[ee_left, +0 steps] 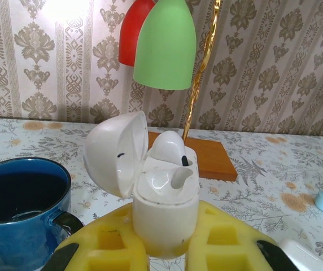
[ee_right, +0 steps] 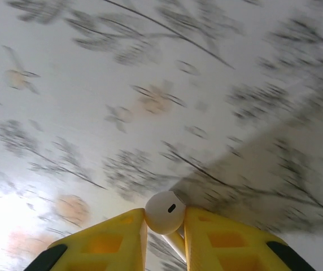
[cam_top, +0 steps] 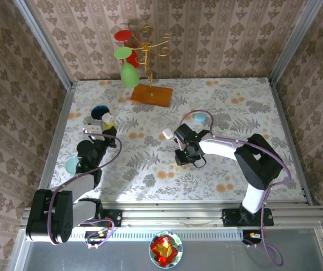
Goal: Insert the wireless bluetooth earbuds into the charging case
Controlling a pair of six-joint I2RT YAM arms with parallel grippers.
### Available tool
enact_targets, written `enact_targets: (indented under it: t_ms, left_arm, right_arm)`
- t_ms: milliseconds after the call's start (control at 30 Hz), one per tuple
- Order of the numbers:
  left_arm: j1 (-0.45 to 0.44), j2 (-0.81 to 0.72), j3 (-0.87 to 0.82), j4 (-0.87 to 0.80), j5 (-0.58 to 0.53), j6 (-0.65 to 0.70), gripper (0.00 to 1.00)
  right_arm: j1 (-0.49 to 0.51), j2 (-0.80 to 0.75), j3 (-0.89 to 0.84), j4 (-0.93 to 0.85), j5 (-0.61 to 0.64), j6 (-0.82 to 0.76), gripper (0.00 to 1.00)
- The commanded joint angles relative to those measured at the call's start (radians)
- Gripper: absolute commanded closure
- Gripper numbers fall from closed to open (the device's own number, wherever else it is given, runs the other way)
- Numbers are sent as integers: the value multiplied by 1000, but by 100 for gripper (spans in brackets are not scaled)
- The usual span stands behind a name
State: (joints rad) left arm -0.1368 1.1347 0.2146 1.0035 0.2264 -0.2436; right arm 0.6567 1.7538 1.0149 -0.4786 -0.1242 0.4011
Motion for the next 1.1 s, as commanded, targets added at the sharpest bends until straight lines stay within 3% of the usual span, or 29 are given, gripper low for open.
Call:
enact_targets:
  t_ms: [0, 233, 367, 667, 1067]
  left_arm:
    - [-8, 7, -11, 58, 23, -18, 94]
    - [-14, 31, -19, 91, 47, -43, 94]
    - [-13, 13, -40, 76, 43, -25, 94]
    - [-14, -89, -46, -63, 4, 69, 94]
    - [-14, -111, -50, -97, -5, 94, 94]
  right_arm:
    - [-4, -24, -39, -99, 110, 18, 74]
    - [40, -26, 58, -181, 176, -21, 59]
    - [84, 16, 141, -307, 271, -42, 56]
    - [184, 191, 373, -592, 441, -159, 54]
    - [202, 341, 510, -658, 491, -251, 60]
